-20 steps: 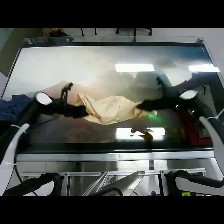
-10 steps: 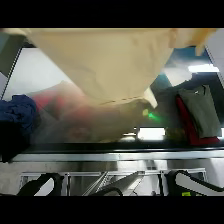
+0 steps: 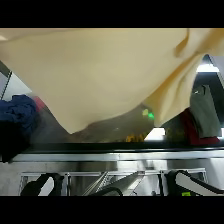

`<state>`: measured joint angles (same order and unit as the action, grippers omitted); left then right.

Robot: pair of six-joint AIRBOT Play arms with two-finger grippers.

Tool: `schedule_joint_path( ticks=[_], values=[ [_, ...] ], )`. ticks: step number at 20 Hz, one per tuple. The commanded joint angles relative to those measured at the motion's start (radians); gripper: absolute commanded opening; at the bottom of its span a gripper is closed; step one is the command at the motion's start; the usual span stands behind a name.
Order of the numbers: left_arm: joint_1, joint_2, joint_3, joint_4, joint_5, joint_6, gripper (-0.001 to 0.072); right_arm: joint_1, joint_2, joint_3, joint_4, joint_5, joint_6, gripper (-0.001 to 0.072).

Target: Fold the shirts.

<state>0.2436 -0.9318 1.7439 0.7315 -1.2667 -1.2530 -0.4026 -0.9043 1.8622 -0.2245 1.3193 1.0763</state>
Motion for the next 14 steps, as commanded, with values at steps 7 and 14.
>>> schedule_joint_path(
  ticks=[7, 14],
  values=[
    [-0.127, -0.462, -0.292, 0.126, 0.211, 0.138, 0.002, 0.322, -0.424, -0.426, -0.149, -0.28, -0.232, 0.0023],
    [-0.078, -0.76, -0.037, 0.142, 0.087, 0.091, 0.0661, 0.262, -0.569, -0.415, -0.145, -0.261, -0.247, 0.0261]
  ],
)
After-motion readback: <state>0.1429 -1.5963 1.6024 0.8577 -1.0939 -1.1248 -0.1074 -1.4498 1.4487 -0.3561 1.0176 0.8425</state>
